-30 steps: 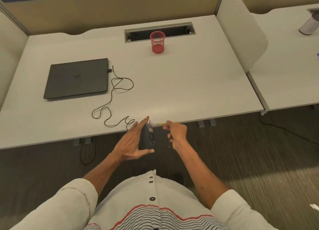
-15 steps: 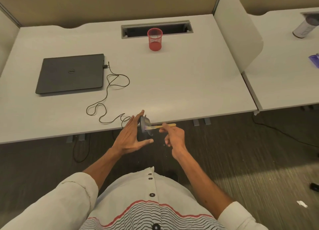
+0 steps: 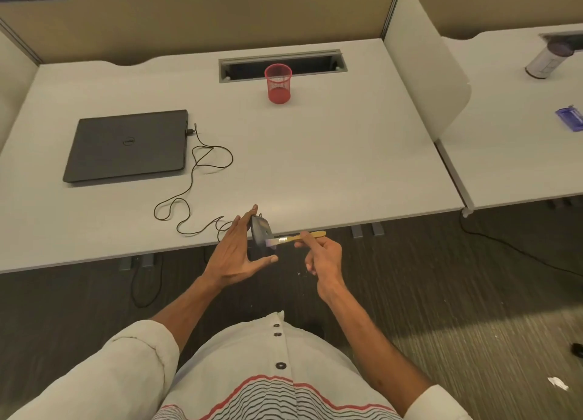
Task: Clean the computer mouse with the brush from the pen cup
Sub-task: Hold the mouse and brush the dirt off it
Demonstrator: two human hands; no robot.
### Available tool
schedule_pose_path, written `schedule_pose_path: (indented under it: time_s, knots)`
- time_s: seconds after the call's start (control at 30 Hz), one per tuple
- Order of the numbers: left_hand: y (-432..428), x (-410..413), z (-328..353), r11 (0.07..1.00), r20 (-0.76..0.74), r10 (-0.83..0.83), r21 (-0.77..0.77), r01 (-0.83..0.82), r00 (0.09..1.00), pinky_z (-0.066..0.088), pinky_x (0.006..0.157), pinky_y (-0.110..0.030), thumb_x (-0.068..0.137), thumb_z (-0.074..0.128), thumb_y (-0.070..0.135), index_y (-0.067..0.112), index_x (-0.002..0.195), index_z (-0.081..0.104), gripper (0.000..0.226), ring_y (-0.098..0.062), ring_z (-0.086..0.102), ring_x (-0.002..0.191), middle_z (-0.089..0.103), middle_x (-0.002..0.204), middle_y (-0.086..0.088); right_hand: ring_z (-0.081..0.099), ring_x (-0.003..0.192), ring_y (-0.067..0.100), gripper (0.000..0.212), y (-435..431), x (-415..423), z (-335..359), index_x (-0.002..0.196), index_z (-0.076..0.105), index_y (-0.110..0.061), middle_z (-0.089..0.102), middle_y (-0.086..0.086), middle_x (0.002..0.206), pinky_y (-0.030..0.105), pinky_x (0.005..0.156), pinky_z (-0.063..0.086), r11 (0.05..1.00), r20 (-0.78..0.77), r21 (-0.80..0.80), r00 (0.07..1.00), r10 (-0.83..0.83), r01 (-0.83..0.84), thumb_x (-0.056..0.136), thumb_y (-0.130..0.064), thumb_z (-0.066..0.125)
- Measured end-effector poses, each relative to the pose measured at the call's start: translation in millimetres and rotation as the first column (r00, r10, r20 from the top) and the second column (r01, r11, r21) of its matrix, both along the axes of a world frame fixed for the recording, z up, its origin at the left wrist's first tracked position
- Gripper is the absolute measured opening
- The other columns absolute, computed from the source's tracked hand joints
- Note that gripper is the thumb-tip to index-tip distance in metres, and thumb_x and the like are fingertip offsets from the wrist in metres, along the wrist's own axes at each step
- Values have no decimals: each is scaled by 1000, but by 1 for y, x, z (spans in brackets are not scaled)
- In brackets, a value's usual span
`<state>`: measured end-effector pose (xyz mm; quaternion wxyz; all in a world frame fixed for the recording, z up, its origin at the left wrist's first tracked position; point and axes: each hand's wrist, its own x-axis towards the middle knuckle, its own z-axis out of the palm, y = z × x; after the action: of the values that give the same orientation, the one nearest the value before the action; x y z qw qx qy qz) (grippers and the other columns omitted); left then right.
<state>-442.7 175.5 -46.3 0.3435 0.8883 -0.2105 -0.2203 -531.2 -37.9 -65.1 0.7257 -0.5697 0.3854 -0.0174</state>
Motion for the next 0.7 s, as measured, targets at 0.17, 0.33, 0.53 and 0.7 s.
schedule_pose_path:
  time_s: [0.17,0.33,0.53,0.7]
  knots:
    - [-3,4,5,1000,-8,14,10,-14,1000,23,135,-61,76,72,76,35,171,-1,126,-27,15,169,15,181,3,49,43,4,22,-4,-2,-2,88,85,-16,72,-6,64,18,42,41,998,-46,-35,998,48,-50,101,-33,77]
    - [-8,5,8,1000,13,22,10,-22,1000,23,135,-60,77,73,76,35,171,-1,126,-26,17,168,13,181,6,48,44,4,19,-18,-8,-13,93,83,-12,77,1,76,19,42,39,997,-150,-64,987,-61,52,102,-27,76]
    - [-14,4,8,999,29,8,37,-9,1000,23,135,-60,77,72,77,34,171,0,126,-28,16,168,15,180,3,48,44,6,21,-20,-6,-7,95,84,-11,79,4,77,21,41,37,1000,-39,28,999,-6,7,101,-30,77]
    - [-21,7,10,1000,71,11,23,-13,997,18,137,-57,76,77,75,30,172,2,130,-26,17,168,14,181,5,49,47,3,17,-25,-1,-10,96,81,-15,81,5,91,19,44,41,997,-131,-42,989,-71,66,104,-28,74]
